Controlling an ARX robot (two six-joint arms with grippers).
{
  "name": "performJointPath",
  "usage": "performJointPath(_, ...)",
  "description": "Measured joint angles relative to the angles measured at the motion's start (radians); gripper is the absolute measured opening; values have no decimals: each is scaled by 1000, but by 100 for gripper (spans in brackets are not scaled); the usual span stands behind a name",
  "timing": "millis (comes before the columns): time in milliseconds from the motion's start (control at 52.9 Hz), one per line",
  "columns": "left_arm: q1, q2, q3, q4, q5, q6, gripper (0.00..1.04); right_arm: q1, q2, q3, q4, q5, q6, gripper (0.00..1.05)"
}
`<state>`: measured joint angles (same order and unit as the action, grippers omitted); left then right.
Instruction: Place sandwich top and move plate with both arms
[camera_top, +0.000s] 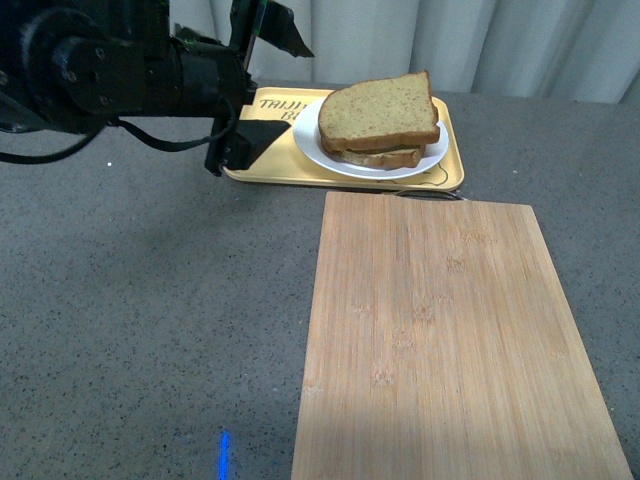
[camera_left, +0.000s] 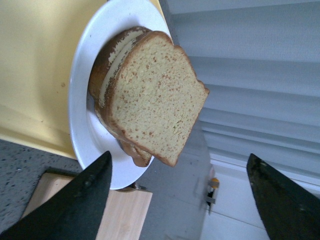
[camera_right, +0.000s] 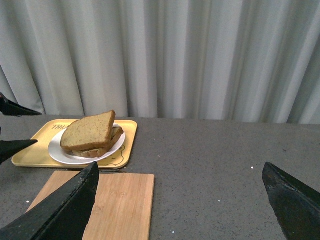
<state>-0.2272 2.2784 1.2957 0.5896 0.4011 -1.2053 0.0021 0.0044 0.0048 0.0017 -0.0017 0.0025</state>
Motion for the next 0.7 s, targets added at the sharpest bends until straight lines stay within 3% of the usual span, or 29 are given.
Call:
performJointPath(76, 0, -71, -53, -59, -96, 128, 98, 0, 0, 0, 0, 0, 0, 95)
performJointPath(151, -11, -129, -116, -70, -274, 290, 97, 0, 0, 0, 0, 0, 0, 95)
performJointPath(246, -13, -183, -301, 308, -549, 659, 81, 0, 0, 0, 0, 0, 0, 95)
performJointPath(283, -8, -207, -368, 412, -589, 768, 76, 0, 0, 0, 0, 0, 0, 95)
performJointPath(359, 25, -328, -568, 628, -591, 1033, 56, 0, 0, 0, 0, 0, 0, 95)
performJointPath(567, 93, -577, -883, 674, -531, 1179, 6, 0, 0, 0, 0, 0, 0, 95)
performJointPath(699, 112, -686, -975, 673, -505, 1187, 4, 0, 0, 0, 0, 0, 0, 95)
